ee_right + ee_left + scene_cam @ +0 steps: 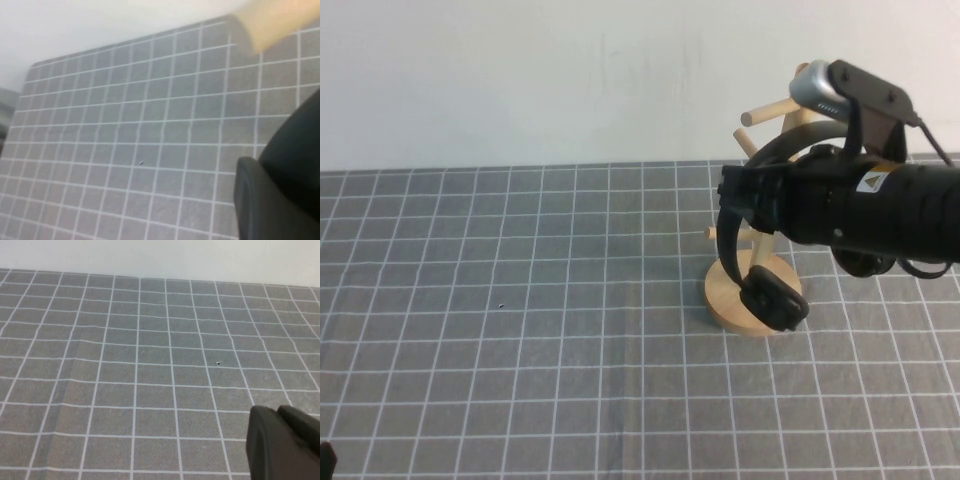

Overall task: Take out the headphones from the headphone stand
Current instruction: Pick up the headphones from the headphone stand, then place the headphones on the table

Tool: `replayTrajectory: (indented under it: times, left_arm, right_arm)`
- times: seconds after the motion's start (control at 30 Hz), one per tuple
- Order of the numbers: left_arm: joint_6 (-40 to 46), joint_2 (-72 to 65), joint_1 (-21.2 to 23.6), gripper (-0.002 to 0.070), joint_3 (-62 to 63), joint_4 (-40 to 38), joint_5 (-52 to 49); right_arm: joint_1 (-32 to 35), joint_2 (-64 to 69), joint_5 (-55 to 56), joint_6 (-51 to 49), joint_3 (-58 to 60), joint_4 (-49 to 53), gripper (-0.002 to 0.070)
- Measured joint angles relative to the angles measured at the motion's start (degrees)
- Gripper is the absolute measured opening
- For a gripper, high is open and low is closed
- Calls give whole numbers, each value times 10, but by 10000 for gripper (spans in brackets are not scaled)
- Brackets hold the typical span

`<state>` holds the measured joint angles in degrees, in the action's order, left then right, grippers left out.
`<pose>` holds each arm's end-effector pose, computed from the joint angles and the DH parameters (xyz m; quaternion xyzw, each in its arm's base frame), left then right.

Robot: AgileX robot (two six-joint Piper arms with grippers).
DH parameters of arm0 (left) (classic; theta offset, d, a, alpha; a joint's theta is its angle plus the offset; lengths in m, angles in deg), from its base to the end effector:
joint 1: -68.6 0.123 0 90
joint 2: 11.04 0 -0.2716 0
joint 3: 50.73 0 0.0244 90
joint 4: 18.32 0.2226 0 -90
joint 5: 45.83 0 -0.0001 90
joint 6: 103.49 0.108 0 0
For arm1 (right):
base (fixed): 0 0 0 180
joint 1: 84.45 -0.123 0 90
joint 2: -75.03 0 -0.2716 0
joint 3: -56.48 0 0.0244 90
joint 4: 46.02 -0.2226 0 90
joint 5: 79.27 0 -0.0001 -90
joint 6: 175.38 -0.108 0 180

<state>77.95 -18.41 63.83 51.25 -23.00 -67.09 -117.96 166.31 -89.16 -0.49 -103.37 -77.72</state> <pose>0.0535 -0.0077 0.1691 0.0218 0.8014 -0.0519 0.5955 0.2576 0.1823 0.2823 -0.0006 0.8649 0.3189 0.3877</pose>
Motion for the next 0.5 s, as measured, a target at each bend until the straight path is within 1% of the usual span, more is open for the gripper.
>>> replayTrajectory:
  times: [0.33, 0.5]
  left_arm:
    - [0, 0, 0, -4, 0, 0, 0]
    - [0, 0, 0, -4, 0, 0, 0]
  right_arm:
    - [-1, -91, -81, 0, 0, 28, 67]
    - [-1, -143, -130, -24, 0, 59, 67]
